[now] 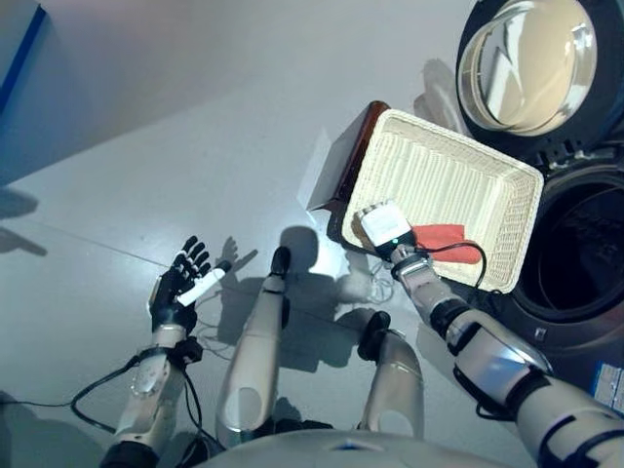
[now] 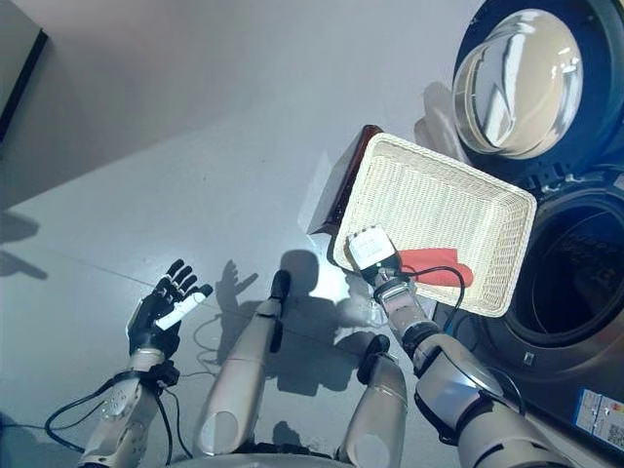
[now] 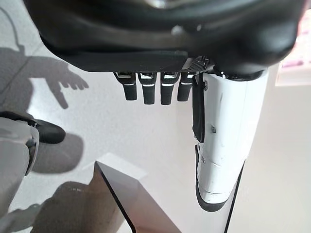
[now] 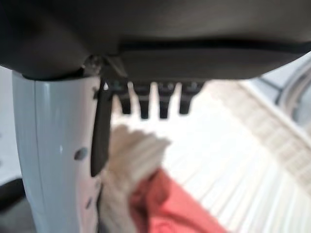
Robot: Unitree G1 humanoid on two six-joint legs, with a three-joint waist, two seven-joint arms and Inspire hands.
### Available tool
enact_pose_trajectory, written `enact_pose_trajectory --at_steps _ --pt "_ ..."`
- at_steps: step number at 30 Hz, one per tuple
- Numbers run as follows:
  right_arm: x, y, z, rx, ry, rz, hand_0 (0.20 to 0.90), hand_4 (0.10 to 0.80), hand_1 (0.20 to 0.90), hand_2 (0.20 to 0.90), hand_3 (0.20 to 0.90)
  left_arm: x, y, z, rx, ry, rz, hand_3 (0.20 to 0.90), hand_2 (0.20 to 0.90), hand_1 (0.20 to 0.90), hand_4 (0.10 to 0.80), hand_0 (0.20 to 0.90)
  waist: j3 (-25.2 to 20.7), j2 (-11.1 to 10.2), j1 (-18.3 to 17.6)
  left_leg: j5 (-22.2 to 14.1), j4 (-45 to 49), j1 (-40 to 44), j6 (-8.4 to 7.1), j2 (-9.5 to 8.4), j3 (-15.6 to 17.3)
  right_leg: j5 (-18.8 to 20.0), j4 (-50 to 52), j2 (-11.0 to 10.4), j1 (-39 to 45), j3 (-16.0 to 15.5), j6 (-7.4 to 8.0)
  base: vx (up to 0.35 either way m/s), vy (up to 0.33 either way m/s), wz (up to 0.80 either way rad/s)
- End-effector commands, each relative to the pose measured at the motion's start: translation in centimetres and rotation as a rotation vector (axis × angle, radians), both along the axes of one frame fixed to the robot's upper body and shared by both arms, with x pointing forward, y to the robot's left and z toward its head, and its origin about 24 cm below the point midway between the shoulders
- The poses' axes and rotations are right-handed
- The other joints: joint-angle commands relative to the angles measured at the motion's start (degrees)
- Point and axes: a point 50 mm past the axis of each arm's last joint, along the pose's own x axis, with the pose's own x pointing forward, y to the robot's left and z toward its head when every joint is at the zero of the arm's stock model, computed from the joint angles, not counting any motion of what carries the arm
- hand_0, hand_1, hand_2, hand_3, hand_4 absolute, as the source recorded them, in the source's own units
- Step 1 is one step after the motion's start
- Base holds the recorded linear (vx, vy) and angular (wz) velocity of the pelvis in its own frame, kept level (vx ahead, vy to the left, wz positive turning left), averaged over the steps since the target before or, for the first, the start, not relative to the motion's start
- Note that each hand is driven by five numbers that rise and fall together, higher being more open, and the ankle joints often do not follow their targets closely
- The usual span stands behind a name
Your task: Pick up the clothes and place them into the washing machine
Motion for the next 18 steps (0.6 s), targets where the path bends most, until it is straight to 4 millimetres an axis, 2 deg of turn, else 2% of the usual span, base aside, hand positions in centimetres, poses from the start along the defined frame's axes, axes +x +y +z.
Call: enact_pose_trajectory --at_steps 1,5,11,16,18 --pt "1.8 -1.4 3.3 -0.058 -0.128 -0.030 0.900 0.800 0.900 0.900 0.900 0.3 1.1 2.6 0.064 -0.127 -0.002 0.900 0.900 0.900 0.800 0.900 -0.23 -0.14 1.37 -7.20 9.04 -2.94 -3.71 1.27 -0.50 10.60 -3.87 -1.51 -4.10 2.53 -0.92 -0.019 0.009 0.10" --pt "1.5 -2.3 2.9 -0.076 -0.110 -0.061 0.900 0.800 0.900 0.900 0.900 0.2 1.2 2.5 0.065 -0.119 -0.002 0.900 0.900 0.900 0.800 0.900 0.15 -0.21 1.19 -7.25 9.80 -3.60 -3.83 1.36 -0.39 10.29 -2.97 -1.48 -4.65 2.64 -1.06 -0.008 0.007 0.03" --pt "0.2 -3.4 1.2 -0.079 -0.052 -0.096 0.900 0.800 0.900 0.900 0.900 0.1 1.2 2.4 0.065 -0.113 -0.001 0.900 0.900 0.900 0.800 0.900 0.63 -0.38 0.58 -7.41 10.17 -3.84 -3.90 1.56 -0.40 9.83 -2.01 -1.33 -5.38 2.95 -1.21 0.000 0.000 0.00" --pt "-0.8 -4.4 -0.1 -0.033 -0.012 -0.151 0.900 0.800 0.900 0.900 0.900 0.1 1.2 2.2 0.067 -0.107 -0.001 0.900 0.900 0.900 0.800 0.900 1.13 -0.10 0.29 -7.39 10.50 -3.94 -3.89 1.57 -0.28 9.90 -1.69 -1.23 -5.89 3.20 -1.31 -0.021 0.008 -0.02" --pt "-1.4 -5.2 -0.6 0.035 0.000 -0.215 0.900 0.800 0.900 0.900 0.900 0.0 1.1 2.2 0.062 -0.105 -0.013 0.900 0.900 0.900 0.800 0.900 1.52 0.49 0.26 -7.28 10.59 -4.08 -3.83 1.59 -0.19 10.05 -1.52 -1.20 -6.31 3.36 -1.31 -0.016 0.003 -0.01"
